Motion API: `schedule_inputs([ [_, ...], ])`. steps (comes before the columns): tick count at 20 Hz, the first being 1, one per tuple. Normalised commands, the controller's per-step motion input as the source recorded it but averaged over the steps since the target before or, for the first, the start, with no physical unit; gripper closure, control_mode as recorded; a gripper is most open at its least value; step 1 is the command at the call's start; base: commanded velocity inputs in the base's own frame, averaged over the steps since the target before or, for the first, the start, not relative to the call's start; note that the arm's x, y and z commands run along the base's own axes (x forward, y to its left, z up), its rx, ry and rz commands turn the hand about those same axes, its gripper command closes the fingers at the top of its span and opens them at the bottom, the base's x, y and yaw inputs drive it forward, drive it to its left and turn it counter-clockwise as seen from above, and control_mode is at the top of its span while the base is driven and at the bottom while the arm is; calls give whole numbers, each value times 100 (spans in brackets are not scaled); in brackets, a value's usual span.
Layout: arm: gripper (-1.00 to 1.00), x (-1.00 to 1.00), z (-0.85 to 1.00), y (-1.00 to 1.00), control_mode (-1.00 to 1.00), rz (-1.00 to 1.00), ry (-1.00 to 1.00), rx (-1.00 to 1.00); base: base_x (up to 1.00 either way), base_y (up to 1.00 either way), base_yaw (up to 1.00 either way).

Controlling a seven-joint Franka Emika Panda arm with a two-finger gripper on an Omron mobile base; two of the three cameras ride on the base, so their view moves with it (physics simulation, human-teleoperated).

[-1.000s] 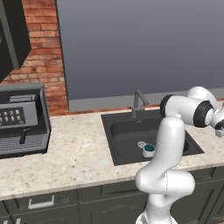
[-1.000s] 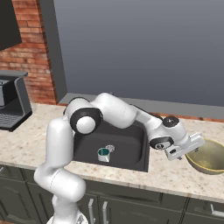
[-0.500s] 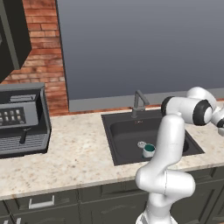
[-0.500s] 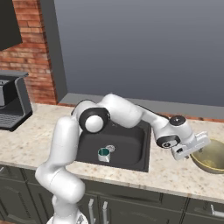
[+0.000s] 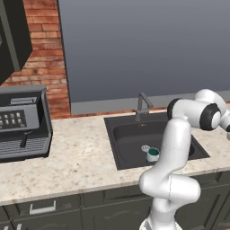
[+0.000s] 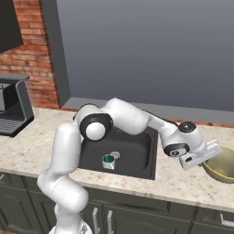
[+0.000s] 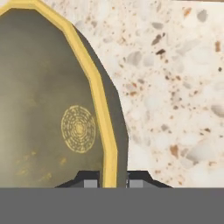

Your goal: Pick the mug and place it in the sink. Pick the bowl and place it in the open cabinet and then close the cabinet.

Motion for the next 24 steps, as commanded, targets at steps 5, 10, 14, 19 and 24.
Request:
schedule_inputs([
  [5,100,-22,26,35,-100,11,-15,-12,0,0,0],
  [10,100,-40,87,47,-100,25,-7,-6,0,0,0],
  [14,100,-44,77,56,-100,22,3,-1,0,0,0],
  [19,100,-17,85,70,-100,16,22,-13,0,0,0],
  [24,100,0,94,68,-100,14,33,-20,0,0,0],
])
